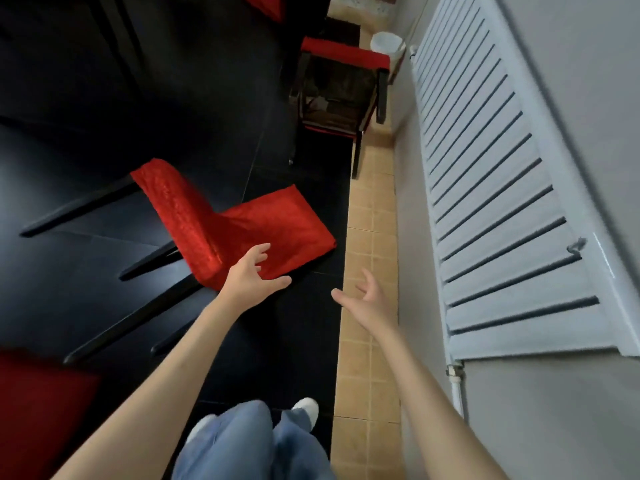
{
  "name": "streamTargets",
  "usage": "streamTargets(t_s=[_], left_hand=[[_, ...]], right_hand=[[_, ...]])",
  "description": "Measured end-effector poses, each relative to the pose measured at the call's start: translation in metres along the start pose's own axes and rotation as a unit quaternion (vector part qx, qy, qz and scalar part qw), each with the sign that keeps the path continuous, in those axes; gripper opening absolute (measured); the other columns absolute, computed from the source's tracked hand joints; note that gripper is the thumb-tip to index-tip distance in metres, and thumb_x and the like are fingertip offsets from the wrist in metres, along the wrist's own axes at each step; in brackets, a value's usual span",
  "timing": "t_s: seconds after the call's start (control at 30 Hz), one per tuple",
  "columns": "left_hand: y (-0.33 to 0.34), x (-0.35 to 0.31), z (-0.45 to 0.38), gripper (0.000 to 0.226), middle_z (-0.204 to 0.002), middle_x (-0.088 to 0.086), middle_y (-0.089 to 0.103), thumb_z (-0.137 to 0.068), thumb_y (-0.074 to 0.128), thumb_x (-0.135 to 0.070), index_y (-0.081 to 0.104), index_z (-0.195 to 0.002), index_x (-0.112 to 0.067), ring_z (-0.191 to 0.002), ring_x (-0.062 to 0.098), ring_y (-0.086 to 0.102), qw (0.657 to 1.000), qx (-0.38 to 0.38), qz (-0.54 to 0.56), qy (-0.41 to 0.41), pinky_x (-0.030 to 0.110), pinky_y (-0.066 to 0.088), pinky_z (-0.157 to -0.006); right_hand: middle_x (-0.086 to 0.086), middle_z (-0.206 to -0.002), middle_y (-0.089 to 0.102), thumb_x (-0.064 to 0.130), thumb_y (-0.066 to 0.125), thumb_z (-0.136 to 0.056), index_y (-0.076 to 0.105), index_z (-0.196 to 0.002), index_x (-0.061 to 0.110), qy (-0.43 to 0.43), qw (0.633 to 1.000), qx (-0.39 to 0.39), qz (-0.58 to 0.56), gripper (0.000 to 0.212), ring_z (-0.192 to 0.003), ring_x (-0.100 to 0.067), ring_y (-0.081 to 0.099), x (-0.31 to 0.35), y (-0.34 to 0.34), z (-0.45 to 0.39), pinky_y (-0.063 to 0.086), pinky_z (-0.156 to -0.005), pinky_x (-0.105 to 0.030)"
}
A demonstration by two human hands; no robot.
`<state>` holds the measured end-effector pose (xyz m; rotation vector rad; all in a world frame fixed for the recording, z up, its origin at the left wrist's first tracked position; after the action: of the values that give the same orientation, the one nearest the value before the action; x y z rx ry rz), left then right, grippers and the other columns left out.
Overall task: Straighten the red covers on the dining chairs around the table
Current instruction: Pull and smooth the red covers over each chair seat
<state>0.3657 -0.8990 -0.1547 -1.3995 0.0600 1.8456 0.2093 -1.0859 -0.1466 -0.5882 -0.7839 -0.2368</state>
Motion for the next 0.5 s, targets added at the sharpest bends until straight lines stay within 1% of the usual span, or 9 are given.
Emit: streamTargets(t_s=[0.1, 0.27, 0.37, 0.5], left_hand=[[0.013, 0.003, -0.023, 0.084, -0.140, 0.003, 0.049, -0.073, 0.083, -0.035, 0.038, -0.144, -0.028, -0.126, 0.022, 0.048, 0.999, -0.031, 0.018, -0.040, 0.035, 0.043, -0.100], [0.036, 0.013, -0.073, 0.083, -0.137, 0.004, 0.051, -0.072, 0.083, -0.036, 0.040, -0.142, -0.026, -0.124, 0.024, 0.050, 0.991, -0.074, 0.054, -0.100, 0.032, 0.043, -0.096], [0.051, 0.017, -0.108, 0.083, -0.137, 0.004, 0.052, -0.072, 0.083, -0.036, 0.040, -0.142, -0.026, -0.123, 0.023, 0.050, 0.986, -0.079, 0.071, -0.127, 0.031, 0.043, -0.095], [0.068, 0.022, -0.164, 0.083, -0.136, 0.005, 0.052, -0.073, 0.083, -0.038, 0.040, -0.142, -0.025, -0.122, 0.021, 0.050, 0.981, -0.079, 0.078, -0.160, 0.028, 0.041, -0.092]], right_hand=[[0.000, -0.150, 0.039, 0.049, 0.074, -0.078, 0.021, -0.151, 0.033, 0.005, 0.999, 0.029, 0.022, 0.092, -0.130, -0.020, 0.047, 0.008, -0.009, -0.040, 0.038, -0.088, -0.028], [-0.004, -0.149, 0.040, 0.047, 0.075, -0.079, 0.024, -0.150, 0.029, 0.014, 0.997, 0.061, 0.052, 0.089, -0.132, -0.021, 0.044, 0.020, -0.015, -0.113, 0.036, -0.089, -0.028], [-0.005, -0.148, 0.041, 0.046, 0.075, -0.079, 0.024, -0.150, 0.028, 0.015, 0.995, 0.070, 0.066, 0.089, -0.132, -0.021, 0.044, 0.029, -0.018, -0.160, 0.037, -0.090, -0.028], [-0.004, -0.147, 0.041, 0.047, 0.075, -0.079, 0.024, -0.150, 0.028, 0.031, 0.993, 0.078, 0.089, 0.089, -0.131, -0.021, 0.044, 0.041, -0.022, -0.228, 0.037, -0.087, -0.029]])
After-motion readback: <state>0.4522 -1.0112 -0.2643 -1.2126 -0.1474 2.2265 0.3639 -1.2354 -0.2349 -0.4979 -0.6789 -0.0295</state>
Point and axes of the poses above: each hand's wrist, its own z-axis away from the middle knuckle, its own y-axis out of the palm, x = y × z, the point moved 3 cm from there along -z, towards the middle knuckle
